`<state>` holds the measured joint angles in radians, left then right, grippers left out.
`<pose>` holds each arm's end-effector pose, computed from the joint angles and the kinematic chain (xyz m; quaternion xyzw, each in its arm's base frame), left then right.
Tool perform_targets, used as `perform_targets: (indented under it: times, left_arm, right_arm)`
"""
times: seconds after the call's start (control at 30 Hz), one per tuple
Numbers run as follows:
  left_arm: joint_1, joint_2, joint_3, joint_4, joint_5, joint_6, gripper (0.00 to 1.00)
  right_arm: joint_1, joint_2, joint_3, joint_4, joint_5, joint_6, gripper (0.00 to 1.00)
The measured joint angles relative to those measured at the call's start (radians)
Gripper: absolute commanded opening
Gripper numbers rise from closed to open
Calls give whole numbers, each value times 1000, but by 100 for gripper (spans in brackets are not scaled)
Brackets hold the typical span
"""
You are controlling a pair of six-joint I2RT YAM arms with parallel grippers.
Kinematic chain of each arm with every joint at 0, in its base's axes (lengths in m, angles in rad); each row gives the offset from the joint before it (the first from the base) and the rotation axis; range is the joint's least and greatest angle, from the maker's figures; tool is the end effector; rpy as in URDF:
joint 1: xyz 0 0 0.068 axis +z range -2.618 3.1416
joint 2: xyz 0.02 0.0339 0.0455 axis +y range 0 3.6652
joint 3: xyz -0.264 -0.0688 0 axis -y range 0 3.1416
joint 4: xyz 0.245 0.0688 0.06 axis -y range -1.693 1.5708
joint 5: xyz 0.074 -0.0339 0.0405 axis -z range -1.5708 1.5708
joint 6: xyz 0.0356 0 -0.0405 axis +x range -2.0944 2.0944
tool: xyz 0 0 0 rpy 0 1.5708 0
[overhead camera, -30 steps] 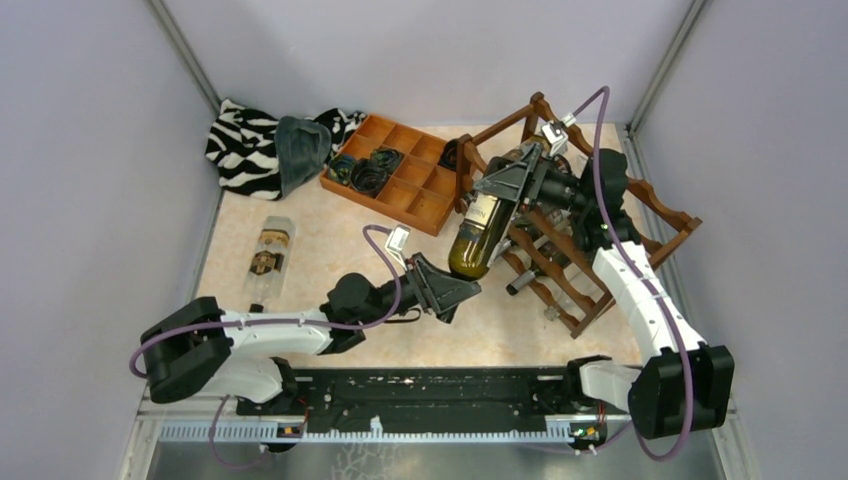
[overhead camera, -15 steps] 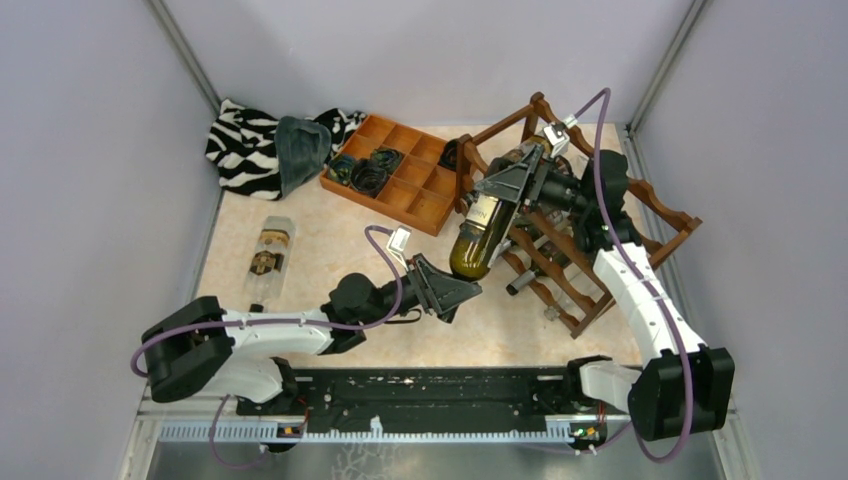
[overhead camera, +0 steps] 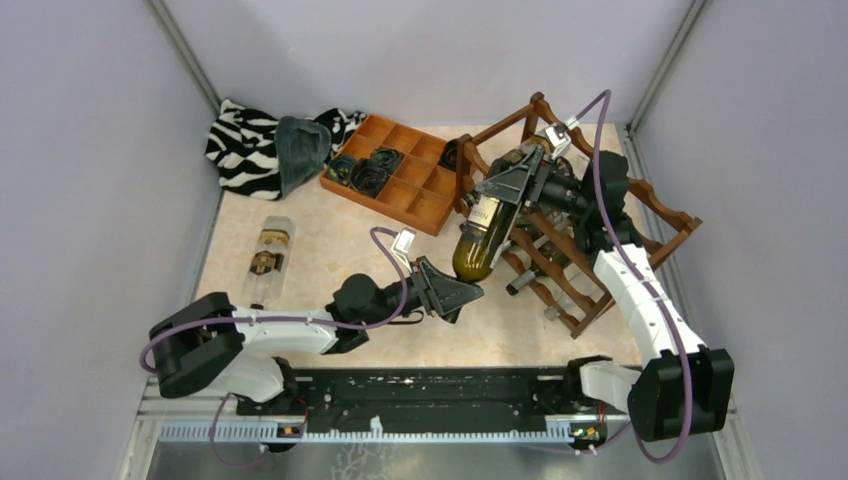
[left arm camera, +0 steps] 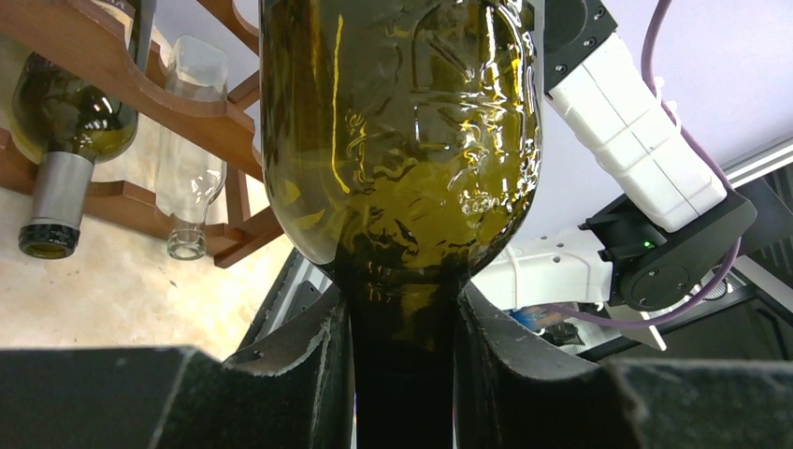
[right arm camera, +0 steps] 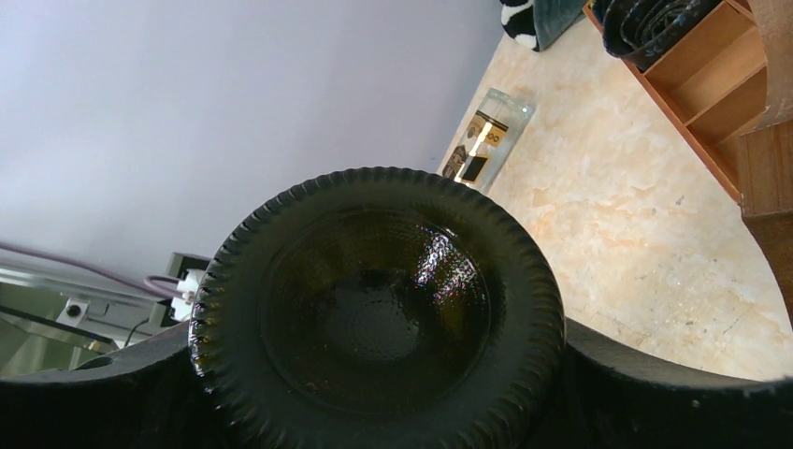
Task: Put the wine bottle on the wine rack
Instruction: Pick up the wine bottle from the center of the board.
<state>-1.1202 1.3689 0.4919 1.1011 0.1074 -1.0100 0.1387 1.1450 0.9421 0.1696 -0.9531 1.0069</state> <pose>0.1170 -0.2506 0.2465 0.0762 0.6195 -0.6991 0.3489 0.2511 0.0644 0.3602 -0.0207 0.7136 0.6119 0.3405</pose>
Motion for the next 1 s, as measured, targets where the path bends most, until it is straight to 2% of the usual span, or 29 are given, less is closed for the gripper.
perform_targets:
  times: [0.07,0.17,0.27,0.63,0.87,1.0]
  left_arm:
    - [0,10,-3,22,0,-1,0]
    - [0,31,-7,59,1,-5,0]
    - [0,45,-10,84,3,-8,0]
    - [0,49,-36,129,-3,-19,0]
    - [-1,50,-64,150,-3,-42,0]
    - [-1,50,-82,171,-3,-56,0]
  right_arm:
    - [0,-1,0,2,1,-2,12]
    - [0,-3,-2,2,3,-8,23]
    - [0,-6,-7,2,6,-10,38]
    - [0,-13,-19,-1,9,-10,83]
    - [0,-15,-19,-24,9,-10,98]
    - [0,-19,-19,-37,9,-17,98]
